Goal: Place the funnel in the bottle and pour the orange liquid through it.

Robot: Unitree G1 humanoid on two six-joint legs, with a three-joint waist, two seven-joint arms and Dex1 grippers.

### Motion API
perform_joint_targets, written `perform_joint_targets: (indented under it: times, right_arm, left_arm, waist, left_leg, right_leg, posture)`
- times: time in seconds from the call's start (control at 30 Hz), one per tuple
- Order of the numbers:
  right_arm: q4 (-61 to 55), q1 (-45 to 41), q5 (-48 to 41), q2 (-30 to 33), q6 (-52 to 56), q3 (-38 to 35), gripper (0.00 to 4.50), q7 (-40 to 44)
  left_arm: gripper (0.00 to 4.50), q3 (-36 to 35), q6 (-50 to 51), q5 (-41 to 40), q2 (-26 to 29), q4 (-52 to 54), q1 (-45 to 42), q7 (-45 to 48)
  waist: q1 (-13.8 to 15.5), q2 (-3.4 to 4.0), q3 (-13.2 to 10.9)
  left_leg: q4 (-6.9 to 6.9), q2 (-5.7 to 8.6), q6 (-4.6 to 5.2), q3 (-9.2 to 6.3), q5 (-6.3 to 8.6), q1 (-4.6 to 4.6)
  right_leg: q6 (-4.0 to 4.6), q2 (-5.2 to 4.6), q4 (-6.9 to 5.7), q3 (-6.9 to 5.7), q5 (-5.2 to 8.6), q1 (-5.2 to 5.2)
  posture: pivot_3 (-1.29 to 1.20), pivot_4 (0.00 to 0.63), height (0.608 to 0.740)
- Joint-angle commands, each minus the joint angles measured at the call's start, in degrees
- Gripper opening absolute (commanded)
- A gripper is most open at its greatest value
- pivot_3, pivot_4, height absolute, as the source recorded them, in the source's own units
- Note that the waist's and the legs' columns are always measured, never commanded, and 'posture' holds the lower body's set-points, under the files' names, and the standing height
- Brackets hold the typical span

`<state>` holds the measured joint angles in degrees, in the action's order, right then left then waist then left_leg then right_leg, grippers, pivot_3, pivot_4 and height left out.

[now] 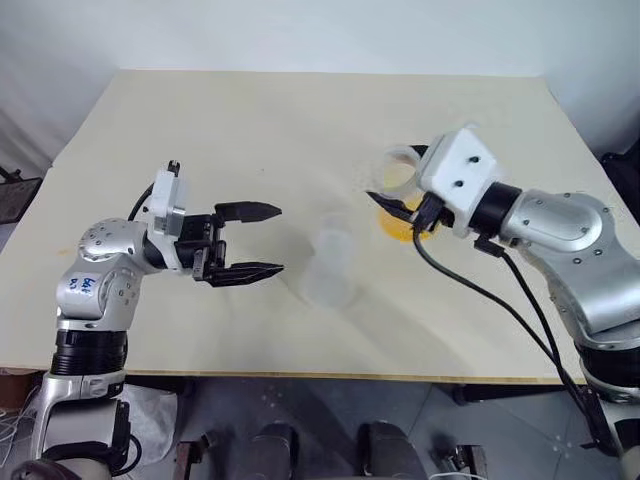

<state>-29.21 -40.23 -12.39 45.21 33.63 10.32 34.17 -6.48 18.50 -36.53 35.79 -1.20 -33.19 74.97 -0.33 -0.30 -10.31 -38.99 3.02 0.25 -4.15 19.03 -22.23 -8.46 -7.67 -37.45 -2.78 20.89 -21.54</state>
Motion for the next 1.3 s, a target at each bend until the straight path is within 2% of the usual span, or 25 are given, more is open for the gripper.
perform_joint_targets:
  times: [0.03, 0.23, 0.5, 1.3]
  right_arm:
    - [-2.86, -1.83, 5.32, -0.79, -2.84, 0.86, 2.48, -1.36]
    - [-3.25, -2.92, 13.02, -0.85, -5.62, 3.90, 2.48, -0.80]
    - [-3.79, -4.04, 17.84, -3.38, -6.58, 5.12, 2.48, 0.30]
    - [-2.49, -7.00, 38.74, -4.30, -16.38, 11.79, 2.48, 7.01]
  left_arm:
    - [4.50, -0.01, -1.12, 0.28, -0.46, 0.04, -0.79, -0.21]
    - [4.50, 0.22, -1.54, 0.47, -0.79, -0.45, -0.98, 0.03]
    - [4.50, 0.38, -2.10, 0.89, -0.97, -0.70, -1.39, 0.02]
    - [4.50, 0.25, -1.39, -0.01, -1.57, 0.25, -1.01, -1.03]
  waist:
    - [-0.08, 0.00, 0.00]
    - [-0.48, 0.00, 0.00]
    - [-1.23, 0.00, 0.00]
    - [-1.27, 0.00, 0.00]
  left_leg:
    - [0.00, 0.00, 0.00, 0.00, 0.00, 0.00]
    - [0.01, -0.01, -0.01, 0.00, 0.00, 0.00]
    - [0.02, 0.00, -0.01, -0.01, 0.00, 0.00]
    - [0.01, 0.00, -0.01, -0.01, -0.01, 0.00]
  right_leg:
    - [0.00, 0.00, -0.02, 0.00, 0.00, -0.01]
    - [0.00, 0.01, -0.03, -0.01, 0.00, -0.03]
    - [0.00, 0.01, -0.05, -0.01, 0.00, -0.04]
    - [0.00, 0.02, -0.08, 0.00, 0.00, -0.07]
  posture:
    - [0.00, 0.150, 0.740]
    - [0.00, 0.150, 0.740]
    - [0.00, 0.150, 0.740]
    - [0.00, 0.150, 0.740]
